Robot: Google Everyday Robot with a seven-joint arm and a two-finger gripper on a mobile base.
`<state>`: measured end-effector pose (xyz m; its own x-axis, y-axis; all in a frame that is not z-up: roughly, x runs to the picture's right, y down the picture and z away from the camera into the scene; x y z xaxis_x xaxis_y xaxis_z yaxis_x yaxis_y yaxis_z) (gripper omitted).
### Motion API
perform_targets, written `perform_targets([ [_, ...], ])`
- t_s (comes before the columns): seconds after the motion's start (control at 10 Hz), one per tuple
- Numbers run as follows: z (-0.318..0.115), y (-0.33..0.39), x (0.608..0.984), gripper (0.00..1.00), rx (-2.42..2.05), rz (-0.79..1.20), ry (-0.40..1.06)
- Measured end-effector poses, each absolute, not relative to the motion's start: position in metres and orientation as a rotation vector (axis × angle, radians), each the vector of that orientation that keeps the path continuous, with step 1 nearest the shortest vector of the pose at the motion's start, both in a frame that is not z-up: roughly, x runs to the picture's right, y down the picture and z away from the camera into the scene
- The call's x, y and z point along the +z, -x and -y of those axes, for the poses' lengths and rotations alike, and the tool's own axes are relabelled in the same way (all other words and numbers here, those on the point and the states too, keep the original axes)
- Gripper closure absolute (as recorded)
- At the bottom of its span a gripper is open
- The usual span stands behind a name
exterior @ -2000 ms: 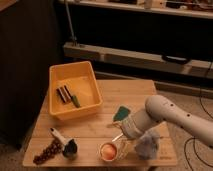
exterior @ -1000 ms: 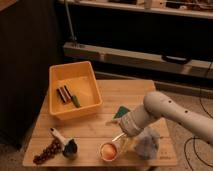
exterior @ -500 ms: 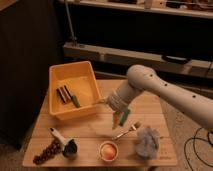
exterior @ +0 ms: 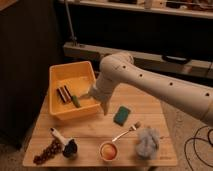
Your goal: Wipe table surface with eraser
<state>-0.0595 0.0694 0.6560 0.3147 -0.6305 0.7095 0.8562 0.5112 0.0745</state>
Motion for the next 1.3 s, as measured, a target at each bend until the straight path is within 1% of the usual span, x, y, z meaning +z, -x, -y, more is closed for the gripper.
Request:
perform_targets([
  [0.9,-0.071,0.058,0.656,0.20,-0.989,0.750,0.354],
  [1.1,-0.065,0.051,0.669,0.20,-1.006,0.676,0.334],
  [1.3,-0.042,0.044,0.692,0.20,-1.067,0.620,0.300],
])
